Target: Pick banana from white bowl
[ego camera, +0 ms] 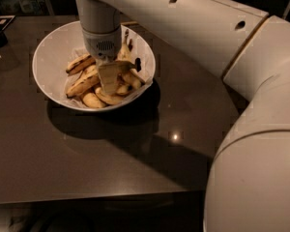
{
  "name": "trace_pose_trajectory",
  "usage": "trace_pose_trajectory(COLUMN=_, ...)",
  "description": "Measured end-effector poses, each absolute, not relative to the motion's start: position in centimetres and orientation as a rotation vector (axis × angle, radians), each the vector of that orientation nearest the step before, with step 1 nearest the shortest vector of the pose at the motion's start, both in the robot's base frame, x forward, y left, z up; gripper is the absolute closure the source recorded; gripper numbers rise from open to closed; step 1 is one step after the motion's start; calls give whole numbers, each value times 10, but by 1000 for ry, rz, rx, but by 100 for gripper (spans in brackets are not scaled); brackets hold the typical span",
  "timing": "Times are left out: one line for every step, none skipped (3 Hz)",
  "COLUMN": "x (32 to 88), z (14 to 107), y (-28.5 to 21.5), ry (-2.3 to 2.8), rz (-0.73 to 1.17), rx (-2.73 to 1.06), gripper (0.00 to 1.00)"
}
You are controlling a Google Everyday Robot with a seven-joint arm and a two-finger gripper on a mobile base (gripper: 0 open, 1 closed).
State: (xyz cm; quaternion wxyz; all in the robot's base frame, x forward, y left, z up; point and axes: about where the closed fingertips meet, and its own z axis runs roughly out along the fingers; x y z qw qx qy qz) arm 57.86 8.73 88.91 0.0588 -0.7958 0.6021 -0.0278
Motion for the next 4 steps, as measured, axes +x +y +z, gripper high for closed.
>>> trace_pose_trajectory(x=582, z=889, y=91, ry=1812, rz=-86, rx=-2398, gripper=80)
trace_pose_trajectory(x=582, z=889, y=91, ry=1812, rz=-86, rx=-2398, gripper=99)
trace_pose_trajectory(x=582, z=889, y=91, ry=1812, rz=-86, rx=-2398, gripper=100)
trace_pose_trajectory(x=570, z=907, y=80, ry=1826, rz=-88, rx=-2326, gripper=100)
